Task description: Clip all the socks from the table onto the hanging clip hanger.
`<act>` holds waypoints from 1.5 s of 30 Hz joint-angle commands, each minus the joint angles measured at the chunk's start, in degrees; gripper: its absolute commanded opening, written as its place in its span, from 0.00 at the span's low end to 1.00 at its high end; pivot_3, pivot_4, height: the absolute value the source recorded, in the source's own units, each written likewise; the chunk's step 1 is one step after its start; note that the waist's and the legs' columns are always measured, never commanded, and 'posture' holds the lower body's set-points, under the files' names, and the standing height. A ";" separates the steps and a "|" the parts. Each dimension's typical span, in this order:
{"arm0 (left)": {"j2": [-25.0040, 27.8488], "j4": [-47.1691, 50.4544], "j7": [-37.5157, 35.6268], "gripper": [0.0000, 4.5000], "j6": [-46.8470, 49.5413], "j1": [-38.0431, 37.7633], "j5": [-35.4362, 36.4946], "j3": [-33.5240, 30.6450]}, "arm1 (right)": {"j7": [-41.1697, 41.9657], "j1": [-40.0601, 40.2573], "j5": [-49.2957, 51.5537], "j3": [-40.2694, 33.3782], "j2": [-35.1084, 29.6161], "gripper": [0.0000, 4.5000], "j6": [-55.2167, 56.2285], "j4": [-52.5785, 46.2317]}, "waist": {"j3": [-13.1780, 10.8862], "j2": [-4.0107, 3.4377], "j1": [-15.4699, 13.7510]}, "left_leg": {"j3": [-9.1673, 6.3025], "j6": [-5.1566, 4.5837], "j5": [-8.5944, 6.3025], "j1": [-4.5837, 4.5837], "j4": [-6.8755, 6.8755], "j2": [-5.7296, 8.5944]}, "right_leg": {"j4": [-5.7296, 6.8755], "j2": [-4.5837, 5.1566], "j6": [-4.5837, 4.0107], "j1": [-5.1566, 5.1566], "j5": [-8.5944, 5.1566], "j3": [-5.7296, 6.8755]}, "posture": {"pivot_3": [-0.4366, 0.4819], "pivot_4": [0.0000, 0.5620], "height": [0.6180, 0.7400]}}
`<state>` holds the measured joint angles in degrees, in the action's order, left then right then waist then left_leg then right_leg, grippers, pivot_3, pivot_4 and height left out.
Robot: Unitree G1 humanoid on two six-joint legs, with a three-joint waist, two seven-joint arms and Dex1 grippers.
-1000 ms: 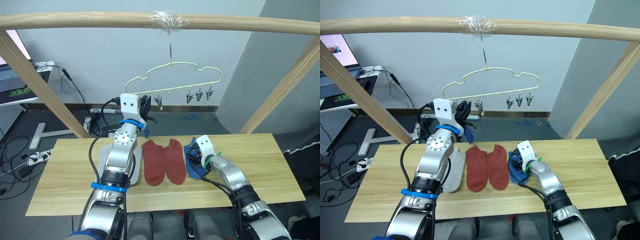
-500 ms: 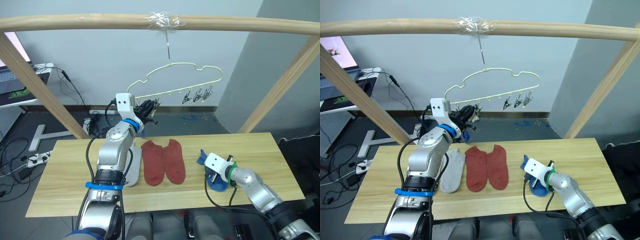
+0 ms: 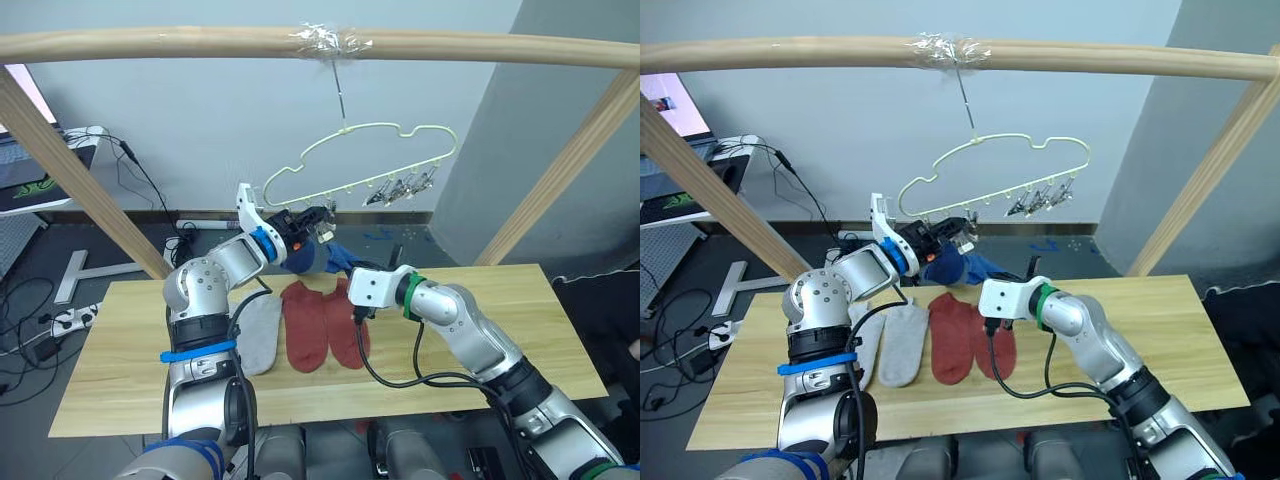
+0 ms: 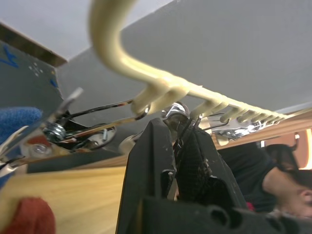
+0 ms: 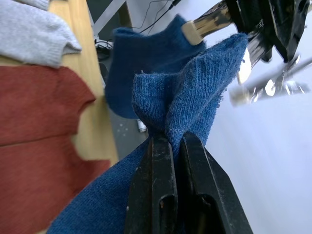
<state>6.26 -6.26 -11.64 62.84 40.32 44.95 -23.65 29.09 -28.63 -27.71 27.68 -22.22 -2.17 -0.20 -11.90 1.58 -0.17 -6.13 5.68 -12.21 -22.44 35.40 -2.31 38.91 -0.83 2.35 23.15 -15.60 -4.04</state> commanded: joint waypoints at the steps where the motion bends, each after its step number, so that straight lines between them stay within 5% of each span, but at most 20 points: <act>1: -0.33 0.38 2.53 0.03 2.17 -0.84 1.31 -0.77 | -0.71 -1.62 -1.67 0.00 0.29 0.00 1.94 -0.50 | 0.00 0.00 -0.05 | 0.00 0.00 0.00 0.00 0.00 0.00 | 0.00 0.00 0.00 0.00 0.00 0.00 | 0.65 0.34 1.00; 45: 2.54 2.72 2.23 0.03 2.28 -3.18 5.10 3.31 | -0.17 -3.97 -10.14 -1.17 1.54 0.00 2.28 -2.53 | -0.02 0.02 -0.09 | 0.00 0.09 0.04 0.01 -0.27 -0.01 | -0.17 0.01 0.00 0.05 -0.01 0.00 | 0.64 0.34 1.00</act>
<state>8.20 -4.10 -9.31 64.52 38.51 50.63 -21.45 29.70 -31.27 -37.58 28.06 -21.09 0.17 0.11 -11.92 1.60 -0.26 -6.12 5.78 -12.17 -22.43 35.13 -2.32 38.74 -0.82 2.35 23.20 -15.60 -4.04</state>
